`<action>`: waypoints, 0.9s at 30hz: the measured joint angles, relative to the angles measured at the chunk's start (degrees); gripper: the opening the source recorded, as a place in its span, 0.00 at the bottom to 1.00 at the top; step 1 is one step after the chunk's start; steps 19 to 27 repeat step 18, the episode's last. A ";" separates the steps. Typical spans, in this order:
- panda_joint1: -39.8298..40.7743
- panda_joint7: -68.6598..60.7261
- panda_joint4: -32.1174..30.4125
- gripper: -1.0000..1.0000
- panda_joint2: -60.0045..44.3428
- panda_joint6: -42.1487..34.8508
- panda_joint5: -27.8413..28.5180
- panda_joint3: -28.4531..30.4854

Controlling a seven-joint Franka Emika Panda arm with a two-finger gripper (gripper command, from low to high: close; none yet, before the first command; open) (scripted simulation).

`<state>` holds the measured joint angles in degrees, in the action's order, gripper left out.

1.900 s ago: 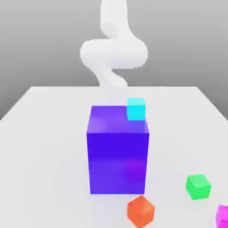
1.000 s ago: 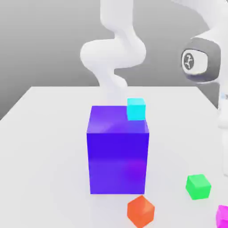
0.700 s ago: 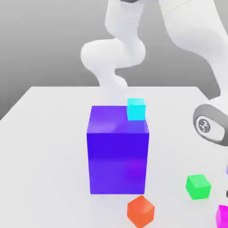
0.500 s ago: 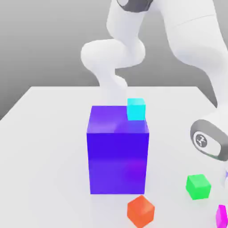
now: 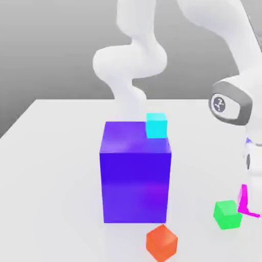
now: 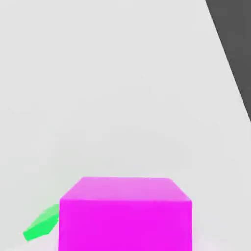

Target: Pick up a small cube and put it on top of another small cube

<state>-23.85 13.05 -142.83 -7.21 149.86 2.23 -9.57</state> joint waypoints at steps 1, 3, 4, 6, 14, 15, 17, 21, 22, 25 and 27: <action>-0.21 0.63 -2.08 0.00 1.95 0.17 -0.58 -0.20; -0.38 1.86 -3.51 0.00 0.82 2.70 0.02 -0.07; -0.53 2.50 -3.68 0.00 -0.77 4.43 0.73 0.19; -1.19 3.79 -3.64 0.00 -4.57 8.14 2.36 1.16; -1.61 4.26 -3.61 1.00 -6.18 9.76 2.98 1.71; -1.43 3.83 -3.70 1.00 -4.80 8.50 2.38 1.41; -1.19 2.69 -3.91 1.00 -1.15 5.12 0.80 0.86; -1.15 2.11 -4.02 1.00 0.86 3.25 0.00 0.67; -1.15 2.11 -4.02 1.00 0.86 3.25 0.00 0.67; -1.15 2.11 -4.02 1.00 0.86 3.25 0.00 0.67; -1.15 2.11 -4.02 1.00 0.86 3.25 0.00 0.67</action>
